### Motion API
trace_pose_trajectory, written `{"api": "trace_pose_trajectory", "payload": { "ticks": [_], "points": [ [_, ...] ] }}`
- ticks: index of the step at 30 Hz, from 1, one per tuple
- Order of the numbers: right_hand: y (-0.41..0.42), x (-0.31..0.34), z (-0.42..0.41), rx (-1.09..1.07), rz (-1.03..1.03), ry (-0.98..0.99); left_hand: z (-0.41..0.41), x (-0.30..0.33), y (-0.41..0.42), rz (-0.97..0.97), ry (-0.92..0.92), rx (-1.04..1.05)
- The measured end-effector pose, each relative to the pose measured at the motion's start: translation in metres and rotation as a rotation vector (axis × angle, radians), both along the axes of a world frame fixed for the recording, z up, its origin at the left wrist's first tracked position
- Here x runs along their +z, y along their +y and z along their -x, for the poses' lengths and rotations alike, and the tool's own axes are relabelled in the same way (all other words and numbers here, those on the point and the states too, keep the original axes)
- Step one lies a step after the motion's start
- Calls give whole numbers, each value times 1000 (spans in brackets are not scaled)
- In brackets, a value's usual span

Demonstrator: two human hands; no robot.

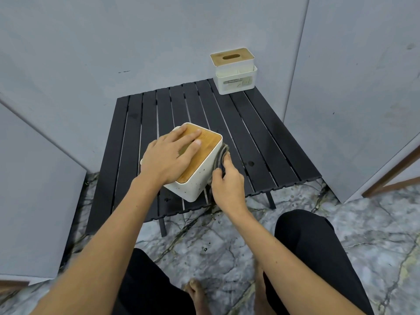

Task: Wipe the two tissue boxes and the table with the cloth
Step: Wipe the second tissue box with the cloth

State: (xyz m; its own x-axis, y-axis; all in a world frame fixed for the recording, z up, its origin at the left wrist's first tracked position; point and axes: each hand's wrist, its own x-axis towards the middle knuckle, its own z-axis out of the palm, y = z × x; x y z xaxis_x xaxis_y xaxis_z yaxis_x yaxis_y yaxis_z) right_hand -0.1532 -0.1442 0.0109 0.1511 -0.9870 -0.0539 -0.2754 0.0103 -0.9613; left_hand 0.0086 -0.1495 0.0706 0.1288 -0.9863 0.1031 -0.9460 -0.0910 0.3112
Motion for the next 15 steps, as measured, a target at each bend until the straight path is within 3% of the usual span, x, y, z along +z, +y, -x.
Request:
{"api": "trace_pose_trajectory", "payload": {
  "ticks": [10,15],
  "points": [
    [32,24,0,45,188,-74,0,-1,0,11,-40,-7],
    [5,11,3,-24,113,-33,0,-3,0,15,-63,-15]
  ]
}}
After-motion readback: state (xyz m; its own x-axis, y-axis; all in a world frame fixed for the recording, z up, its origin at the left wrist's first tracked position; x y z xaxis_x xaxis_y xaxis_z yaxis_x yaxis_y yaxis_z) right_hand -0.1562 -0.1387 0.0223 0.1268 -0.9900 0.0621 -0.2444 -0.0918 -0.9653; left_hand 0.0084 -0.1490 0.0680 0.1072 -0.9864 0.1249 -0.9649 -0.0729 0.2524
